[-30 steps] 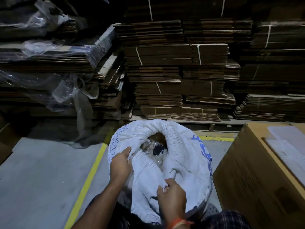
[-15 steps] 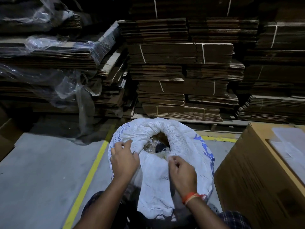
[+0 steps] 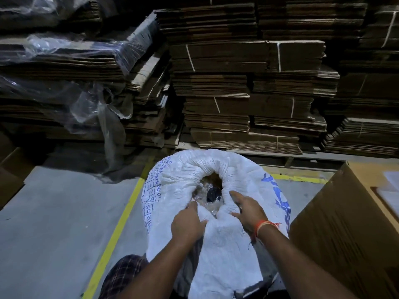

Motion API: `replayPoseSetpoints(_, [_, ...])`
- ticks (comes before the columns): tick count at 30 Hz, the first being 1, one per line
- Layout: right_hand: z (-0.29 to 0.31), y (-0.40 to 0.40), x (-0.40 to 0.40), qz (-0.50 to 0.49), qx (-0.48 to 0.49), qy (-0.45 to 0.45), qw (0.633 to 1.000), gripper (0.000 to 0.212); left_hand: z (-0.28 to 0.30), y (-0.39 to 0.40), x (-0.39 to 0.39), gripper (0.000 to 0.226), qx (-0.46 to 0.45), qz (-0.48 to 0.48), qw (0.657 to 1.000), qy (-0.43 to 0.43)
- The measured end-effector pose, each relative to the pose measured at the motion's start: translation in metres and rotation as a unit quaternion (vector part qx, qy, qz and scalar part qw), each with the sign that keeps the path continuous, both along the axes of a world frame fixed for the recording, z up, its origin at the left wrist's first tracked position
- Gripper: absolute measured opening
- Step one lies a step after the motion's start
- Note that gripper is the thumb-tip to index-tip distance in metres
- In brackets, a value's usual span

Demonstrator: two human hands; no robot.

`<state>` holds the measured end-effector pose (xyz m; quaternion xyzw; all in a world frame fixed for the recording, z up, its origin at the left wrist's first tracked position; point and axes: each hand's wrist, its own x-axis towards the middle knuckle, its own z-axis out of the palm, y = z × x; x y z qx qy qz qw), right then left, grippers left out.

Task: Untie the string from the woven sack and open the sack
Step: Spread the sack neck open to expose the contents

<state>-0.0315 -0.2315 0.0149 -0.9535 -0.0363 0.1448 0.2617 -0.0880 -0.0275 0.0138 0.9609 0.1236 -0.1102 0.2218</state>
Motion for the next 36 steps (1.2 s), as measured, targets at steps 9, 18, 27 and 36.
replayPoseSetpoints(9, [0.003,-0.023,0.001,0.019,0.045,-0.109,0.993,0.016,-0.004,0.023,-0.028,0.023,-0.073,0.025,0.974,-0.213])
replayPoseSetpoints(18, [0.005,-0.092,-0.019,-0.089,0.011,-0.188,0.978,0.010,0.011,0.081,-0.040,0.019,0.007,0.080,0.960,-0.270])
replayPoseSetpoints(27, [-0.011,-0.075,-0.034,-0.119,0.026,-0.161,0.979,0.011,0.006,0.082,-0.042,0.016,0.041,0.066,0.977,-0.197])
replayPoseSetpoints(36, [0.021,-0.048,0.000,-0.033,0.081,-0.279,0.956,0.012,0.037,0.080,-0.004,0.015,-0.100,0.047,0.936,-0.334])
